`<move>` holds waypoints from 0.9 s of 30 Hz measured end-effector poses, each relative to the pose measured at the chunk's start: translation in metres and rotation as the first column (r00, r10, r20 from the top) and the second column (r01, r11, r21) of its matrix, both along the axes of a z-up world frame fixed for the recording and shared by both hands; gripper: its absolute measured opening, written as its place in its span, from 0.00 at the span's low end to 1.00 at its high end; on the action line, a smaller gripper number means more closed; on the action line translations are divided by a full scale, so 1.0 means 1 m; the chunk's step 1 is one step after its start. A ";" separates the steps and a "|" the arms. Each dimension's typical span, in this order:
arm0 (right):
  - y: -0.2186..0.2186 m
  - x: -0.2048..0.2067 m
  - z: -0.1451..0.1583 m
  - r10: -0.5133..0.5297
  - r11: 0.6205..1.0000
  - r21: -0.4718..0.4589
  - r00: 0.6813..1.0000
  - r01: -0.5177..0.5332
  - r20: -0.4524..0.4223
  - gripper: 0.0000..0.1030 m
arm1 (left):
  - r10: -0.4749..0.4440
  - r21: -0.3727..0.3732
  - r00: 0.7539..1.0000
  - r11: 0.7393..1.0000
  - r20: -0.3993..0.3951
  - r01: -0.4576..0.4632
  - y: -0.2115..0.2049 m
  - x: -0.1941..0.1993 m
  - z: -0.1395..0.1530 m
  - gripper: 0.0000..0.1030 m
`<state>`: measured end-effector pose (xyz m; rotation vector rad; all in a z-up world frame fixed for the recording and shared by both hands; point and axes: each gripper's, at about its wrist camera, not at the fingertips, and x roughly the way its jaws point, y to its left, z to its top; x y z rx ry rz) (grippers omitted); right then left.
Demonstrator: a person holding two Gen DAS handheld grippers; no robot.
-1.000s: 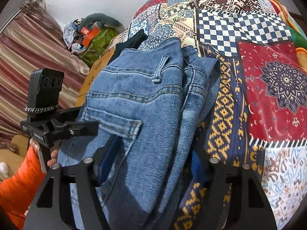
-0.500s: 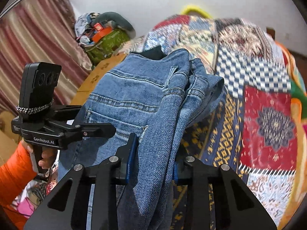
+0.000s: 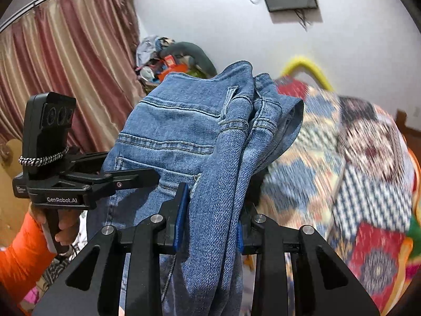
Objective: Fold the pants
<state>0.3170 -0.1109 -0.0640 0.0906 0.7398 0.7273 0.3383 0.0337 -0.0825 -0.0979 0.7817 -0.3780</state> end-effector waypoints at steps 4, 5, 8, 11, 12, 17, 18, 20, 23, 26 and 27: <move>0.028 0.038 0.009 0.025 1.000 -0.017 0.999 -0.025 0.035 0.26 | 0.049 0.005 0.998 0.999 0.032 -0.049 0.026 0.036 0.005 0.53; 0.034 0.048 0.010 0.028 0.999 -0.020 0.999 -0.028 0.040 0.26 | 0.058 0.003 0.998 0.998 0.036 -0.059 0.033 0.047 0.003 0.53; 0.052 0.075 0.004 0.037 0.999 -0.031 0.998 -0.036 0.041 0.26 | 0.085 0.005 0.996 0.996 0.037 -0.085 0.048 0.076 -0.009 0.53; 0.068 0.102 -0.009 0.044 0.997 -0.057 0.999 -0.043 0.031 0.26 | 0.111 0.012 0.994 0.994 0.023 -0.111 0.061 0.101 -0.030 0.53; 0.073 0.111 -0.017 0.047 0.997 -0.064 0.999 -0.045 0.024 0.26 | 0.118 0.013 0.993 0.993 0.015 -0.118 0.066 0.112 -0.039 0.53; 0.092 0.156 -0.058 0.035 0.995 -0.086 0.998 -0.040 -0.056 0.26 | 0.158 0.009 0.986 0.987 -0.053 -0.158 0.081 0.154 -0.092 0.53; 0.094 0.161 -0.066 0.033 0.995 -0.093 0.997 -0.039 -0.070 0.26 | 0.161 0.011 0.985 0.987 -0.069 -0.160 0.083 0.161 -0.105 0.53; 0.100 0.176 -0.088 0.026 0.993 -0.114 0.993 -0.039 -0.115 0.26 | 0.165 0.001 0.979 0.986 -0.117 -0.166 0.085 0.175 -0.132 0.53; 0.104 0.192 -0.120 0.016 0.988 -0.151 0.983 -0.044 -0.183 0.26 | 0.163 -0.007 0.967 0.986 -0.194 -0.167 0.085 0.190 -0.168 0.53; 0.103 0.199 -0.146 -0.004 0.980 -0.194 0.971 -0.044 -0.241 0.26 | 0.167 0.008 0.952 0.985 -0.257 -0.171 0.082 0.197 -0.198 0.54; 0.100 0.200 -0.153 -0.015 0.977 -0.209 0.965 -0.041 -0.261 0.28 | 0.173 0.009 0.953 0.984 -0.250 -0.177 0.082 0.196 -0.201 0.56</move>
